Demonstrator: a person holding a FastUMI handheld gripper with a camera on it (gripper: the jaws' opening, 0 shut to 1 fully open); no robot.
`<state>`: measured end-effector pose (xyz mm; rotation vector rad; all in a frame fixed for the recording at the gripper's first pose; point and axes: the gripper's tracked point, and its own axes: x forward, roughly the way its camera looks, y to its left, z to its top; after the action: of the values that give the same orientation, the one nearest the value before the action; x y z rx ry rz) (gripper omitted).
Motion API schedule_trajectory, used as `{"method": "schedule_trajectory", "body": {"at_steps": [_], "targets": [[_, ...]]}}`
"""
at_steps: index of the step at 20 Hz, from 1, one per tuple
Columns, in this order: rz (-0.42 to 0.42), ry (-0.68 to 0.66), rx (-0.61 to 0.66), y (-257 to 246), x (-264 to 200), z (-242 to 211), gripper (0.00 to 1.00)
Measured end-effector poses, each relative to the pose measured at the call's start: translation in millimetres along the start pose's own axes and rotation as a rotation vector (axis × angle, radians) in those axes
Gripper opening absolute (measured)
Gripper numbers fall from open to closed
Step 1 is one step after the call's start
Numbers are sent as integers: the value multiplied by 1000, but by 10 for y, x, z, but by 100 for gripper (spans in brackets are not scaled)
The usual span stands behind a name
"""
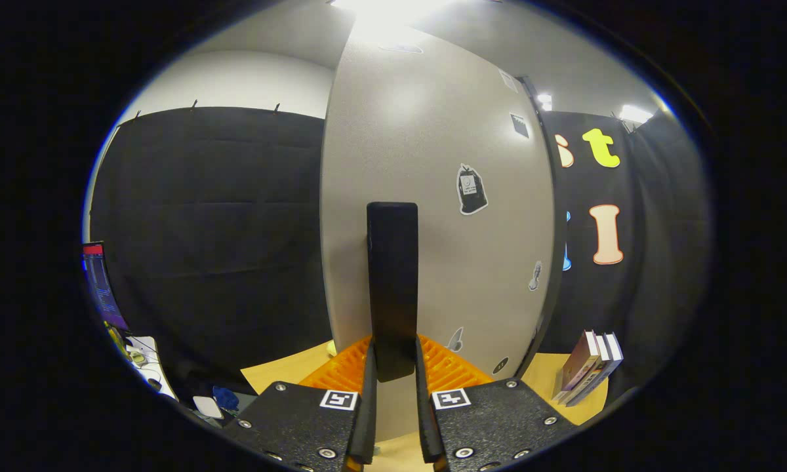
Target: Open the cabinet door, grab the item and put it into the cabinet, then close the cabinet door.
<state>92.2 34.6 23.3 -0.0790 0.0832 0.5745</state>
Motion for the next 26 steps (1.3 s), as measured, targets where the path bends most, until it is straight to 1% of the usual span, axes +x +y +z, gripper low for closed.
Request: {"method": "schedule_trajectory", "body": {"at_steps": [5,8,10,13,15,16,17,19,21,23,25,26], "targets": [[-60,-9,5,-115,-181,1,27],[-111,-13,37,-292,-377,-32,27],[-150,-17,34,-380,-483,-27,27],[-223,-38,16,-536,-637,11,28],[-278,-35,31,-696,-693,-33,31],[-309,-41,46,-778,-746,-24,37],[-335,-49,57,-853,-817,-3,38],[-421,-59,42,-1052,-986,22,38],[-497,-76,24,-1221,-1105,38,44],[-549,-107,28,-1261,-1177,79,58],[-584,-136,0,-1253,-1230,137,70],[-606,-144,-27,-1237,-1268,159,82]]}}
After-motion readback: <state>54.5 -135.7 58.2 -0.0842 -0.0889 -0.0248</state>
